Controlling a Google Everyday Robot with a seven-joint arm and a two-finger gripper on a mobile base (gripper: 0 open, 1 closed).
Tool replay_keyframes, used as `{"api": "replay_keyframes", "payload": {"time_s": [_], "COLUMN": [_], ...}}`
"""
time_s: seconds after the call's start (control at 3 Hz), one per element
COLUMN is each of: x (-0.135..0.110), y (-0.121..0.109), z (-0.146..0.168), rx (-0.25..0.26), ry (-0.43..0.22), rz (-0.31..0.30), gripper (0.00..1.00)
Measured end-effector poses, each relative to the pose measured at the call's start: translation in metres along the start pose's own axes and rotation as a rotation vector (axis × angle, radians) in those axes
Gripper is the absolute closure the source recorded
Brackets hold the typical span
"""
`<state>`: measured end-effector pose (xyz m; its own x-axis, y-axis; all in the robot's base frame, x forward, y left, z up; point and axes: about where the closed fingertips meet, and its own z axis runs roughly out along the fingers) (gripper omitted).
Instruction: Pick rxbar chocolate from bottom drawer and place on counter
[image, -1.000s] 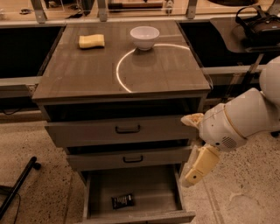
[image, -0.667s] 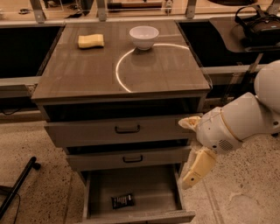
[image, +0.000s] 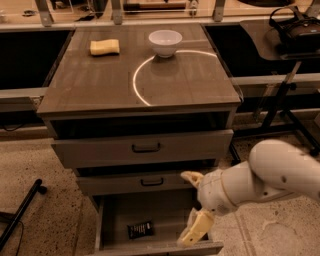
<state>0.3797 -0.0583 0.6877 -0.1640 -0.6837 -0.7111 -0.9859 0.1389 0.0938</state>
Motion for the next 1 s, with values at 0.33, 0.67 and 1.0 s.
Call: {"api": "replay_keyframes", "payload": {"time_s": [0.33,0.67,1.0], "x": [0.017,0.021,0.05], "y": [0.001,0.0,-0.012], "z": [0.045,0.05,0.085], "rx": [0.002,-0.001,-0.027], "ry": [-0.024,-0.02,0.006], "rz": [0.012,0.01,-0.008], "gripper": [0.0,0.0,0.0]}}
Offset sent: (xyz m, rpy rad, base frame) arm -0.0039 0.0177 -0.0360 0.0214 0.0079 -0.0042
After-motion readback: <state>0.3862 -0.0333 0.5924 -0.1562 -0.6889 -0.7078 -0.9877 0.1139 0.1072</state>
